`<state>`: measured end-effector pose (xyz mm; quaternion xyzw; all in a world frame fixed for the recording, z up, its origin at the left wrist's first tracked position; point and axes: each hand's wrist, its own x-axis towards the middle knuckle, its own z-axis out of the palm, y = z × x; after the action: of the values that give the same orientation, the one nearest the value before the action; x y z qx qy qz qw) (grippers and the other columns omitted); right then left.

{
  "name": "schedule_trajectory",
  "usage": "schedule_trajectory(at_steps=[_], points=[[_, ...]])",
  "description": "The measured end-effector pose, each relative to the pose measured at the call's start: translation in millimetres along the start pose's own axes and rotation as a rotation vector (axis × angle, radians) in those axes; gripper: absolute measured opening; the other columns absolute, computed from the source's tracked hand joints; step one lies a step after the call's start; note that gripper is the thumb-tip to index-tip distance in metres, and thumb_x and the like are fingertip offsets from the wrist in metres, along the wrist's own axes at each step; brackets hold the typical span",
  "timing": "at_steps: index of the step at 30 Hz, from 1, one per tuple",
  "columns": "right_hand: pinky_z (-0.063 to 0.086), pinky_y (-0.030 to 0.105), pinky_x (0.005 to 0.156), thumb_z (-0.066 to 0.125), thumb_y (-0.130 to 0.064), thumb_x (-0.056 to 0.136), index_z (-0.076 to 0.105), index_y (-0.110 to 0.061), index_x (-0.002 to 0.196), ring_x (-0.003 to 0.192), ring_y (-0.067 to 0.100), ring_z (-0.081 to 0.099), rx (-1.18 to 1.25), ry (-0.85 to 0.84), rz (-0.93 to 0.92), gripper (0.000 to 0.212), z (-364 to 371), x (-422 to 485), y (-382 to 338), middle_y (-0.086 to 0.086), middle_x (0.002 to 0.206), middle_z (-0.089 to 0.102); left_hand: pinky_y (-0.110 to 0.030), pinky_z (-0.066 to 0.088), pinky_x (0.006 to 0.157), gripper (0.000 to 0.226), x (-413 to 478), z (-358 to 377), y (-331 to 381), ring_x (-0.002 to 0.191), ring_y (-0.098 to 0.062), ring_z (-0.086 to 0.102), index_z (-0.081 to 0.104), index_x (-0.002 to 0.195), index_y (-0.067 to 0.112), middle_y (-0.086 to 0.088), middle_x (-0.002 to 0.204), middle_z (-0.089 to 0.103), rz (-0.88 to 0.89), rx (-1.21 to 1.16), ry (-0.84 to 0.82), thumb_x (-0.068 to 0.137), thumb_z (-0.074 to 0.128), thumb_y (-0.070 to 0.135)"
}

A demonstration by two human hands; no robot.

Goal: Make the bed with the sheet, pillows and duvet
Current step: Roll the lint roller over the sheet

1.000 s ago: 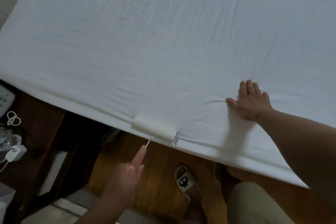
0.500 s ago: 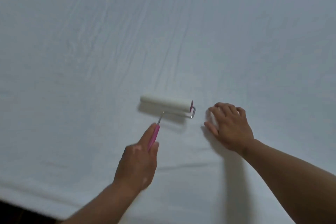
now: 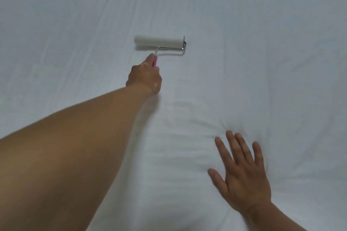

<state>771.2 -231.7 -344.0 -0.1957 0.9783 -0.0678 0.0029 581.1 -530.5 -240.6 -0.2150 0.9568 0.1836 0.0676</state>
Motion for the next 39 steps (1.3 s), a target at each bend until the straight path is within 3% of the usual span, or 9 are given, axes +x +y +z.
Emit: schedule_trajectory(at_steps=[4,6,10,19,31,33,34,36,39], points=[[0.018,0.062,0.117,0.032,-0.068,0.092,0.029,-0.025,0.156,0.151,0.028,0.022,-0.005,-0.017,0.001,0.077,6.0,2.4,2.7,0.007,0.165,0.019,-0.039,0.043,0.069,0.03,-7.1,18.5,-4.4,0.089,-0.04,0.062,0.044,0.13,0.02,-0.018,0.108,0.065,0.027,0.031,0.026,0.102,0.034,0.026],[0.017,0.061,0.118,0.03,-0.068,0.093,0.027,-0.025,0.157,0.151,0.028,0.021,-0.012,-0.028,-0.001,0.077,6.1,2.7,2.3,0.008,0.165,0.018,-0.047,0.055,0.077,0.039,-27.5,22.6,-15.0,0.093,-0.043,0.065,0.039,0.14,0.025,-0.022,0.11,0.066,0.005,-0.027,0.009,0.102,0.034,0.03],[0.015,0.06,0.119,0.031,-0.067,0.093,0.025,-0.025,0.157,0.151,0.028,0.022,-0.02,-0.036,0.016,0.077,2.2,1.6,0.2,0.008,0.165,0.02,-0.052,0.057,0.083,0.048,-76.6,25.3,-34.9,0.095,-0.043,0.066,0.027,0.151,0.034,-0.021,0.114,0.067,-0.017,-0.007,-0.064,0.103,0.031,0.035],[0.012,0.056,0.12,0.021,-0.068,0.096,0.023,-0.025,0.157,0.151,0.026,0.02,-0.112,-0.068,0.06,0.075,-13.7,-6.9,-10.2,0.008,0.164,0.021,-0.05,0.058,0.079,0.051,-209.0,29.7,-94.3,0.087,-0.041,0.068,0.013,0.154,0.035,-0.019,0.106,0.069,0.007,0.076,-0.146,0.106,0.029,0.035],[0.007,0.051,0.123,0.005,-0.072,0.094,0.005,-0.018,0.159,0.154,0.024,0.001,-0.077,-0.136,0.169,0.084,-23.2,-85.4,-40.2,0.007,0.167,0.005,-0.04,0.052,0.069,0.051,-371.9,41.5,-166.9,0.081,-0.039,0.067,0.01,0.153,0.034,-0.016,0.101,0.071,0.041,0.111,-0.157,0.106,0.031,0.033],[0.006,0.051,0.123,0.004,-0.072,0.094,0.005,-0.018,0.159,0.154,0.024,0.0,-0.076,-0.149,0.178,0.085,-24.0,-104.2,-46.4,0.006,0.167,0.004,-0.039,0.049,0.064,0.053,-394.8,39.7,-178.4,0.076,-0.037,0.064,0.01,0.154,0.032,-0.013,0.112,0.069,0.035,0.172,-0.206,0.105,0.031,0.03],[0.006,0.05,0.123,0.004,-0.072,0.094,0.004,-0.018,0.159,0.154,0.023,0.0,-0.077,-0.151,0.185,0.084,-24.4,-113.1,-48.6,0.006,0.167,0.004,-0.037,0.044,0.06,0.057,-406.7,39.5,-185.6,0.07,-0.034,0.058,0.007,0.156,0.029,-0.009,0.128,0.063,0.059,0.259,-0.245,0.104,0.031,0.025],[0.005,0.05,0.123,0.004,-0.073,0.093,0.002,-0.02,0.159,0.153,0.022,-0.001,-0.073,-0.169,0.2,0.084,-25.4,-129.4,-51.8,0.004,0.167,0.002,-0.035,0.032,0.054,0.065,-431.5,37.1,-201.4,0.059,-0.023,0.038,-0.002,0.157,0.025,0.002,0.155,0.039,0.101,0.43,-0.326,0.099,0.027,0.016],[0.003,0.049,0.124,0.003,-0.074,0.091,0.0,-0.023,0.159,0.153,0.02,-0.004,-0.056,-0.209,0.223,0.085,-25.8,-152.0,-55.3,0.001,0.167,-0.001,-0.034,0.028,0.05,0.067,-473.6,33.2,-225.9,0.057,-0.016,0.03,-0.011,0.156,0.025,0.007,0.158,0.033,0.102,0.473,-0.374,0.099,0.022,0.017]])
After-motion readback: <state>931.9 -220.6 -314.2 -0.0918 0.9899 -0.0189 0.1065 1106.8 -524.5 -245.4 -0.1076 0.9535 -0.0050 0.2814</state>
